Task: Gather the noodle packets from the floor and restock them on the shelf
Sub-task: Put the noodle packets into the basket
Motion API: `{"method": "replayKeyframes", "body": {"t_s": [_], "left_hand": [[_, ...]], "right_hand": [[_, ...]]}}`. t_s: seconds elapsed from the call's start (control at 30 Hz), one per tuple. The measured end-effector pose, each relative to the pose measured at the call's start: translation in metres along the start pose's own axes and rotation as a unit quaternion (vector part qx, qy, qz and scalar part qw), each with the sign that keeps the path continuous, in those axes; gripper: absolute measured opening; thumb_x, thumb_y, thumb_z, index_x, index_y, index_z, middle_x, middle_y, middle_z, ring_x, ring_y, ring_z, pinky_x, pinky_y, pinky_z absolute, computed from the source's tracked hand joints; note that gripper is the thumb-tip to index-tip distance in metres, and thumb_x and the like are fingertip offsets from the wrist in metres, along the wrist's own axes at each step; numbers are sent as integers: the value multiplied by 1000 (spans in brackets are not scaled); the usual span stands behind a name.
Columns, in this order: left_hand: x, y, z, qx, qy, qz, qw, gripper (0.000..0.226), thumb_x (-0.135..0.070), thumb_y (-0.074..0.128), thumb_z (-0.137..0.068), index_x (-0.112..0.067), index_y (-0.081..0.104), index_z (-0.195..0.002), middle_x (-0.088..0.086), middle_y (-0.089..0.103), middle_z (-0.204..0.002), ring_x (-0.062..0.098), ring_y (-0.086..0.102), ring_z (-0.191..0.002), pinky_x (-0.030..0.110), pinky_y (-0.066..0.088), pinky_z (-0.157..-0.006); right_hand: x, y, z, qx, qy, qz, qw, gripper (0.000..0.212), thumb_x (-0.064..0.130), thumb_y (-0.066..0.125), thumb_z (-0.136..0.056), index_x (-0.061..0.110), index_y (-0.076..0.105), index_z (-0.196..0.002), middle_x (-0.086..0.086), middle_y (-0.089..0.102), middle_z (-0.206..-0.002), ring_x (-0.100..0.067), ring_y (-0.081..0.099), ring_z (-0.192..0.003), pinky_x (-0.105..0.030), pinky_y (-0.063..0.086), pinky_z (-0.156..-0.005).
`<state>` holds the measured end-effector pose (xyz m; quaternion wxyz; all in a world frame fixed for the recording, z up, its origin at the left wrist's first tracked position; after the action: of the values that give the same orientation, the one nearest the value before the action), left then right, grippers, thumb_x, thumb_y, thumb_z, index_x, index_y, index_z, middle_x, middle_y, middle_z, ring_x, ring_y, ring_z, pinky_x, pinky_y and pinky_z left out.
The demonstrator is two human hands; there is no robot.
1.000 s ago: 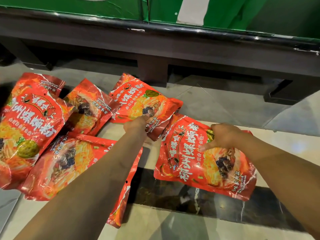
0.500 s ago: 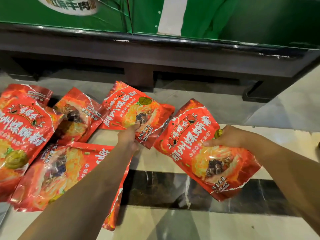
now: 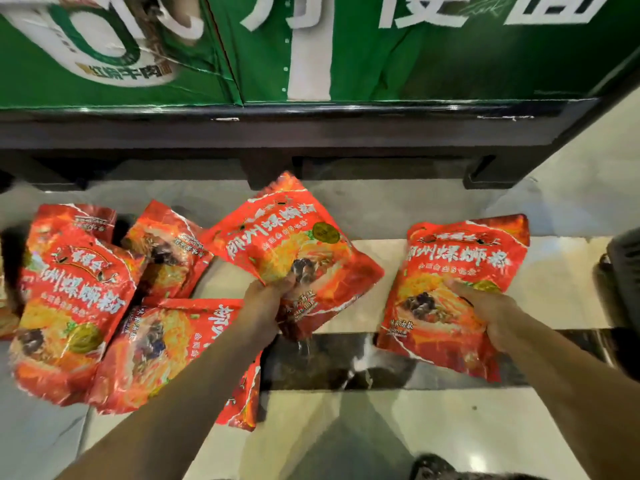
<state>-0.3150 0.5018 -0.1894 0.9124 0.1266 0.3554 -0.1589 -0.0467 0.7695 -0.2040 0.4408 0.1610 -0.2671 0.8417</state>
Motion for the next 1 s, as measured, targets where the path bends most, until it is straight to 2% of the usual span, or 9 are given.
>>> {"method": "replayKeyframes", "body": {"t_s": [0.07,0.17,0.3,0.37,0.47,0.67,0.8,0.93,1.0], "left_hand": [[-25,9,29,29,42,-85,995,23,-2,70,-81,4,66,-102,11,72,-83,20,69,-70,35,55,-73],[-58,20,82,63,47,-187,979,33,-17,71,-68,-7,68,-100,22,72,-96,30,68,-87,48,54,-86],[-92,39,149,87,12,-228,970,29,-4,77,-78,-4,67,-105,14,74,-91,25,71,-81,36,57,-75],[-106,48,179,87,-23,-240,967,34,-6,75,-83,-2,61,-114,17,72,-99,30,70,-93,46,57,-85],[-136,68,231,77,-43,-260,962,31,-7,72,-87,-12,59,-114,12,72,-104,31,66,-101,44,52,-88],[-198,148,346,122,-79,-286,947,35,-8,69,-89,-26,55,-116,0,71,-102,18,68,-89,32,53,-63],[-222,213,386,132,-96,-330,930,76,-27,92,-58,-20,57,-125,11,72,-115,31,69,-101,41,54,-81],[-236,287,392,146,-66,-360,919,99,-52,97,-24,-24,65,-113,3,75,-108,30,67,-107,53,47,-101],[-239,331,395,162,-54,-360,917,97,-51,98,-24,-23,66,-112,1,77,-102,28,68,-103,51,48,-99]], "right_hand": [[-8,-32,1,-38,29,-42,998,113,46,100,-18,14,60,-119,-10,71,-107,-35,71,-87,-64,55,-76],[-32,-75,-3,-44,59,-107,992,119,53,98,-10,22,59,-117,-10,72,-106,-37,72,-86,-71,50,-76],[19,-94,153,-56,80,-162,982,87,37,98,-47,11,58,-120,-9,70,-108,-32,69,-91,-54,58,-79],[36,-117,205,-80,61,-167,981,66,28,92,-64,8,59,-117,-7,67,-104,-29,67,-91,-48,58,-84],[46,-157,266,-71,59,-161,983,54,28,91,-64,9,63,-105,-8,69,-97,-29,69,-87,-44,57,-84],[53,-262,365,-62,85,-244,964,43,22,93,-58,11,70,-92,-11,75,-95,-31,73,-84,-50,57,-86],[60,-330,392,-73,73,-329,939,51,23,91,-52,8,71,-97,-11,76,-94,-32,73,-84,-50,57,-86],[45,-377,373,-67,97,-427,896,64,24,88,-50,6,69,-108,-16,74,-101,-31,73,-84,-44,60,-75],[40,-391,357,-43,110,-475,872,67,25,85,-56,6,67,-117,-19,72,-106,-28,73,-78,-44,61,-69]]}}
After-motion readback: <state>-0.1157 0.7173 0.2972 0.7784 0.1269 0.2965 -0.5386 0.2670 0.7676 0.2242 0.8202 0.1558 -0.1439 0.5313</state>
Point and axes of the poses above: each hand's wrist, its own z-axis away from the middle knuckle, its own y-axis out of the palm, x = y × z, the point moved 8 cm from there along -z, towards the middle knuckle
